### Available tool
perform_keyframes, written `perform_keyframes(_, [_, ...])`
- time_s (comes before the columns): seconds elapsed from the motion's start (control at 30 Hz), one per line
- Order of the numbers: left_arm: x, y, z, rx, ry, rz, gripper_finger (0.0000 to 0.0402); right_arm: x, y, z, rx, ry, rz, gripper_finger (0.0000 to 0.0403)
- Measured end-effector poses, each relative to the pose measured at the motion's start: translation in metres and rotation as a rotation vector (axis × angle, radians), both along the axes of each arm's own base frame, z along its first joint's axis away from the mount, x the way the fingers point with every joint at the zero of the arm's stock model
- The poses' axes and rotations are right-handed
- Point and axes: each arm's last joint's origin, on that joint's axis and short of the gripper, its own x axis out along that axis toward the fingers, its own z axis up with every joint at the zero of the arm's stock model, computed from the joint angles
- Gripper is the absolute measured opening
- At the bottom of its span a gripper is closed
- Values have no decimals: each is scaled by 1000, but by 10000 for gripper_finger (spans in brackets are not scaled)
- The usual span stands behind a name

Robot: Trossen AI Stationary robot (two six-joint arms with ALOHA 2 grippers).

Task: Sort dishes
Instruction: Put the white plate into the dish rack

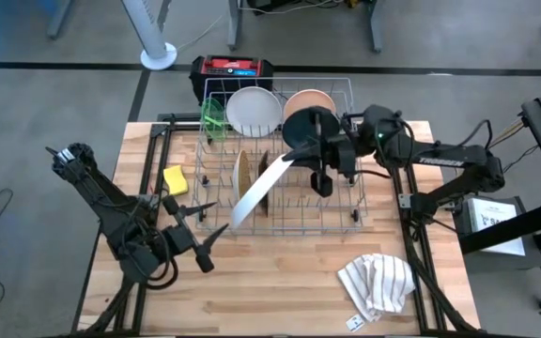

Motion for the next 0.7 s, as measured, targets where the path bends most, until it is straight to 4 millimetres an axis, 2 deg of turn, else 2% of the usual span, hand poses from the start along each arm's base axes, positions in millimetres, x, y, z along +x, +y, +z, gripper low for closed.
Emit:
perform_keyframes(0.23, [2,-2,-2,-20,12,-74,284,0,-7,1,-17,-17,-34,0])
perform_keyframes(0.37, [5,2,-1,-58,-19,-39,284,2,-7,1,-21,-42,-40,0])
perform_keyframes(0.47, [7,6,-1,-67,-41,23,284,8,-8,-2,-22,-55,-31,0])
perform_keyframes(0.7, [9,9,-1,-89,-58,39,284,25,-10,-14,-15,-51,-26,0])
